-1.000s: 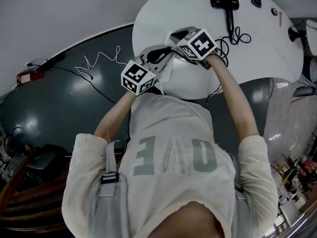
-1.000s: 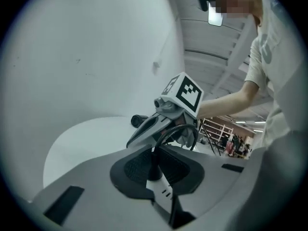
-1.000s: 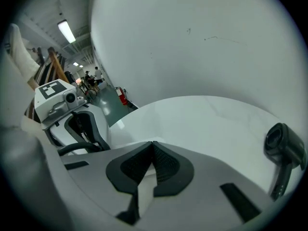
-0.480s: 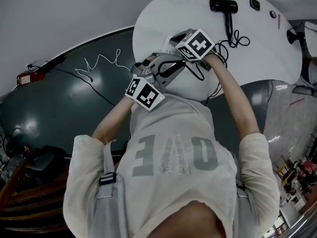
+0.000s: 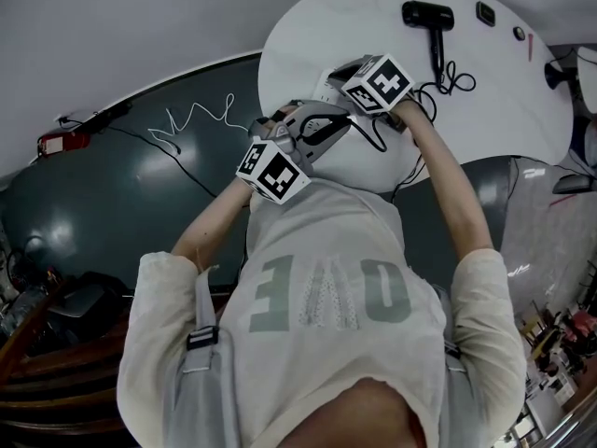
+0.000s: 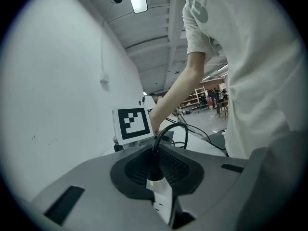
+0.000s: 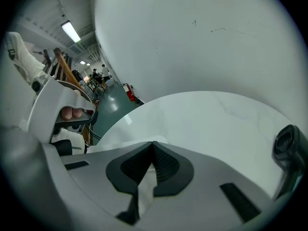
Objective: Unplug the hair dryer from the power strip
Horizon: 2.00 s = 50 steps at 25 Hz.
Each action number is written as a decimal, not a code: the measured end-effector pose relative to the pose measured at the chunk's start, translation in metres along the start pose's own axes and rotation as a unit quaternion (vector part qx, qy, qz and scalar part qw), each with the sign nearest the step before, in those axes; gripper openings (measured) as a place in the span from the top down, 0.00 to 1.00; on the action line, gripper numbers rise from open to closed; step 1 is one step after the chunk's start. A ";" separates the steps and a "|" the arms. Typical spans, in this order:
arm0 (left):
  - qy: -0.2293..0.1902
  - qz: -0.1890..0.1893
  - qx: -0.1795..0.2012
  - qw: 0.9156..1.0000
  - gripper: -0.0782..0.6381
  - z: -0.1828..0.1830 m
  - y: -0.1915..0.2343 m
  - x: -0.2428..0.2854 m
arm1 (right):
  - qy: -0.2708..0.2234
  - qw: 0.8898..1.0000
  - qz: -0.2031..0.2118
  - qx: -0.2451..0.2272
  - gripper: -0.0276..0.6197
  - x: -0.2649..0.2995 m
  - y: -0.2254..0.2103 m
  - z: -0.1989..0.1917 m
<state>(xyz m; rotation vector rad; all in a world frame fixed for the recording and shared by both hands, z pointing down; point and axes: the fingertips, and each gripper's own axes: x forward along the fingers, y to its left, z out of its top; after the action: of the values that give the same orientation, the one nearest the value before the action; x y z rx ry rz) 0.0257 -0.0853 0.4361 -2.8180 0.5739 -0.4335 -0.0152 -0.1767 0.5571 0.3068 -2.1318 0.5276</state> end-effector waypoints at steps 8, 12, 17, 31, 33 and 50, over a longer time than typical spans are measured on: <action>-0.005 0.003 -0.015 1.000 0.83 0.001 0.005 -0.001 | -0.001 1.000 -0.008 0.022 0.93 0.000 -0.004 -0.002; -0.012 0.009 -0.017 1.000 0.82 0.007 0.010 -0.003 | -0.001 0.998 -0.003 0.059 0.93 -0.005 -0.004 -0.002; -0.022 0.012 -0.017 1.000 0.82 0.020 0.021 -0.002 | -0.086 0.993 -0.048 0.065 0.93 -0.049 -0.020 0.031; -0.041 0.102 -0.042 0.993 0.82 0.091 0.077 0.028 | -0.358 0.886 -0.277 0.097 0.93 -0.281 0.002 0.093; -0.037 0.099 -0.059 0.993 0.82 0.093 0.075 0.039 | -0.391 0.862 -0.301 0.111 0.93 -0.307 0.013 0.086; 0.080 0.030 -0.156 0.984 0.82 0.003 0.002 0.137 | -0.427 0.767 -0.384 0.287 0.93 -0.300 0.058 -0.063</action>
<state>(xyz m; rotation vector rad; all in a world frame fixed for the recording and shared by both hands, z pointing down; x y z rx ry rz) 0.1467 -0.1426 0.4658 -3.0685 0.8220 -0.6099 0.1773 -0.0886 0.3285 1.9975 -2.2987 0.5772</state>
